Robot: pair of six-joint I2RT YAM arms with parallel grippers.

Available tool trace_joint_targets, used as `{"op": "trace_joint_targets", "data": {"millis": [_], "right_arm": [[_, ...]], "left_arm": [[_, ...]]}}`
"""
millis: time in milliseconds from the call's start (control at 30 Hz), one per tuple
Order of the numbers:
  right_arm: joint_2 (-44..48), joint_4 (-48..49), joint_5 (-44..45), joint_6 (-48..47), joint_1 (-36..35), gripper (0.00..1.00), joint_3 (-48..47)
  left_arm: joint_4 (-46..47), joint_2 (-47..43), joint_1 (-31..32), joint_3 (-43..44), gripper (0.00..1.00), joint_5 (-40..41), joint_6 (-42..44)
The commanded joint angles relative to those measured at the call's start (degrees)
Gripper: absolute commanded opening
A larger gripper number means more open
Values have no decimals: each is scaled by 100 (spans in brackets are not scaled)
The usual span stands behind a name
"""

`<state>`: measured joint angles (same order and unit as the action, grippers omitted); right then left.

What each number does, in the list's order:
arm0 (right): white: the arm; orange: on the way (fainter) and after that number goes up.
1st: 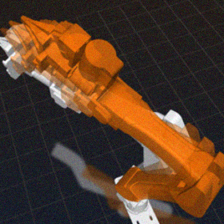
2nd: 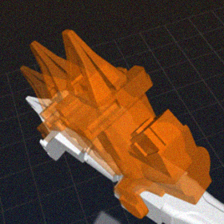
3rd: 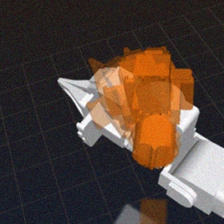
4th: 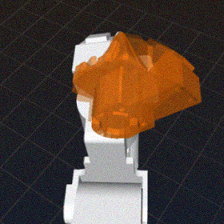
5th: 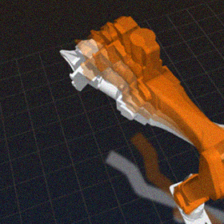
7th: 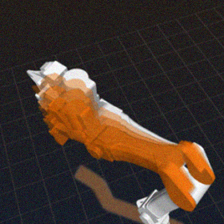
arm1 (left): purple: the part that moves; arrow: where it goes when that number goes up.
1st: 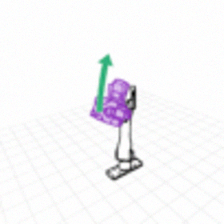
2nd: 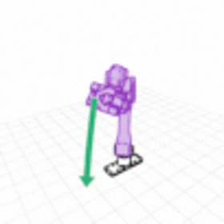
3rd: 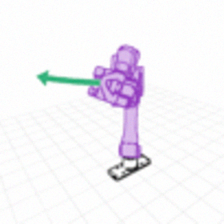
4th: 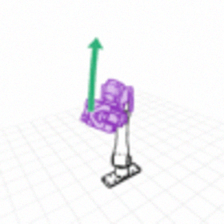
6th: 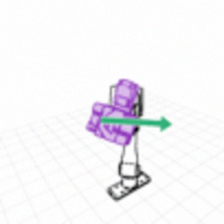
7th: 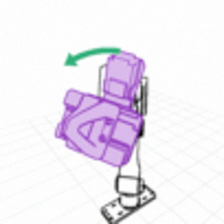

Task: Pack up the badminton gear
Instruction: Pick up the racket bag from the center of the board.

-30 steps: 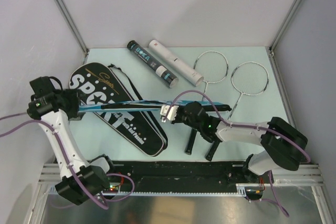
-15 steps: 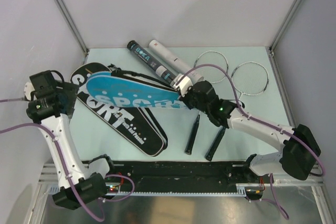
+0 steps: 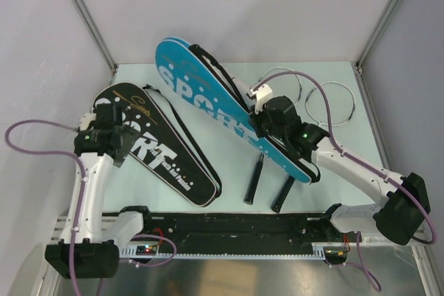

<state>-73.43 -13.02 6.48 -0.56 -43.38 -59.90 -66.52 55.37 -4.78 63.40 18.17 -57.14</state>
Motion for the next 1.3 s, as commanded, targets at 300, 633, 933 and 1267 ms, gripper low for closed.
{"op": "trace_joint_targets", "data": {"millis": [300,633,933,1267], "right_arm": [[655,438,-2,683,-125,0,-561],[869,315,6,585,-120,0,-549],[1217,264,90,521,-131,0,-455],[1455,277,250,441,-128,0,-272]], "left_arm": [[919,1929,2108,131,74,571,-859],[1522,3424,2471,221,72,178,-767],[2131,4255,2481,554,68,-302,-630],[2320,4962,2482,407,65,-284,-630]]}}
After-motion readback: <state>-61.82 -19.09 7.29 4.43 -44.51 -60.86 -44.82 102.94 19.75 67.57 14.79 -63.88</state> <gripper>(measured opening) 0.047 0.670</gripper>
